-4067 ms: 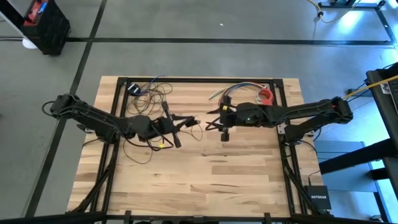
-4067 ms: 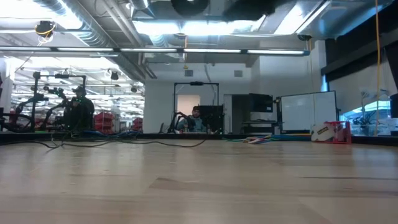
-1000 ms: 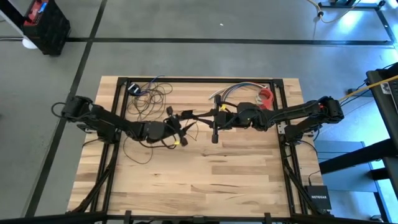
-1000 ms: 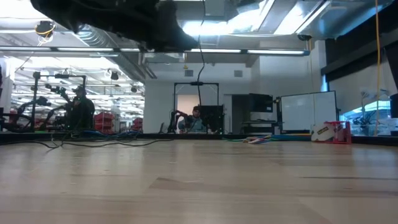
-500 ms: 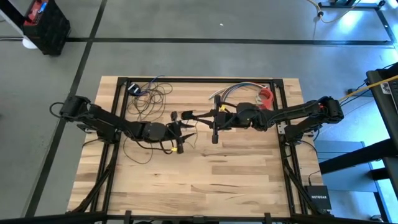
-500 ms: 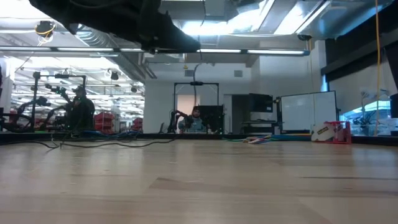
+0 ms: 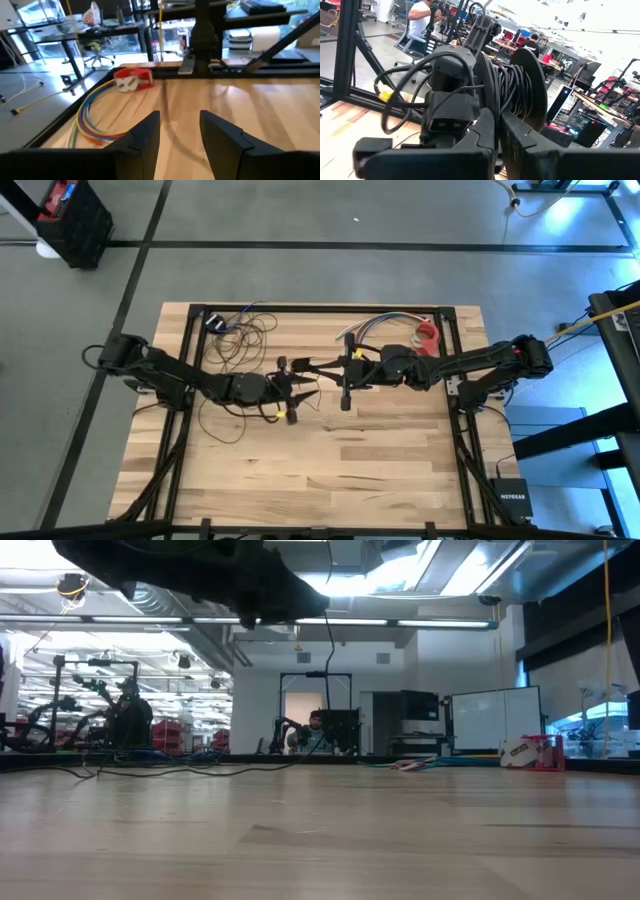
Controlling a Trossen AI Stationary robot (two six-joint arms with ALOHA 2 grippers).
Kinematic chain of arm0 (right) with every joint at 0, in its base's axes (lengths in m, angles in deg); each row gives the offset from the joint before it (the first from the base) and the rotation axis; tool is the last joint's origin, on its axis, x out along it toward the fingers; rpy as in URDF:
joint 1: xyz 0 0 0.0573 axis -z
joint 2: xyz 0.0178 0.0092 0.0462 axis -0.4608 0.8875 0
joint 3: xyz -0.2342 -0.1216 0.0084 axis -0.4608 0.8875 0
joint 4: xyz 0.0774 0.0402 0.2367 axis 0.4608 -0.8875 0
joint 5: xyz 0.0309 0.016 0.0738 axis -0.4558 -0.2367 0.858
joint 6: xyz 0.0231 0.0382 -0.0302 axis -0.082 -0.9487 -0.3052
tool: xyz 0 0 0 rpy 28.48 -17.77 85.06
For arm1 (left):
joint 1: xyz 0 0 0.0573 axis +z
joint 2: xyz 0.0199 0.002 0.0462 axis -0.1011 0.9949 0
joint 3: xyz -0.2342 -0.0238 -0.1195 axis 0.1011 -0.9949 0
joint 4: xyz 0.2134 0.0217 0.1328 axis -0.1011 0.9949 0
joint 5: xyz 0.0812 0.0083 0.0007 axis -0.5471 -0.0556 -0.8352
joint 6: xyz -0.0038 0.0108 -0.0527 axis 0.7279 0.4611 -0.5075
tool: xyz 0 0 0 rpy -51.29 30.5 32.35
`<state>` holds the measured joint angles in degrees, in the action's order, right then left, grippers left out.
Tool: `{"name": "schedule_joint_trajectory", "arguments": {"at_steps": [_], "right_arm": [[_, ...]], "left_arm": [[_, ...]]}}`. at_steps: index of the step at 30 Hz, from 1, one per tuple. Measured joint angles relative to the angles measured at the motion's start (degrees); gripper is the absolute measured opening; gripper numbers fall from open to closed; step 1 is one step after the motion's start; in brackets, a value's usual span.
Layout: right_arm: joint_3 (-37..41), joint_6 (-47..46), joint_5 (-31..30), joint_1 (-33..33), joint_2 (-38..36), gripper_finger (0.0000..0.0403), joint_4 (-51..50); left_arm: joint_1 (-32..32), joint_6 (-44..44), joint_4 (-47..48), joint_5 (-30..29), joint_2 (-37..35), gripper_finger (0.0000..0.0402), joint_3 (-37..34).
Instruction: Coiling cords
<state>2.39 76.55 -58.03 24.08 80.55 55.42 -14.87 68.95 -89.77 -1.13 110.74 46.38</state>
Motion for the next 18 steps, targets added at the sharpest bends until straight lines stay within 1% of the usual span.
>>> {"name": "schedule_joint_trajectory", "arguments": {"at_steps": [2,8,10,13,18], "right_arm": [[0.00,0.00,0.00,0.00,0.00,0.0017,0.02],[0.00,0.04,0.00,0.00,0.00,0.0017,0.04],[0.00,0.04,0.00,0.00,0.00,0.0017,0.04],[0.00,0.04,0.17,0.00,0.00,0.0017,0.09],[0.00,0.04,0.57,0.00,0.00,0.0017,0.09]], "left_arm": [[0.54,-0.04,-1.93,0.01,1.20,0.0131,0.00],[2.06,-0.55,-1.55,-0.84,1.58,0.0131,0.00],[2.30,-0.51,-1.71,-0.76,1.58,0.0124,0.00],[2.60,-0.12,-1.52,-0.60,1.58,0.0096,0.00],[2.87,0.22,-1.25,-0.75,1.58,0.0025,-0.02]]}}
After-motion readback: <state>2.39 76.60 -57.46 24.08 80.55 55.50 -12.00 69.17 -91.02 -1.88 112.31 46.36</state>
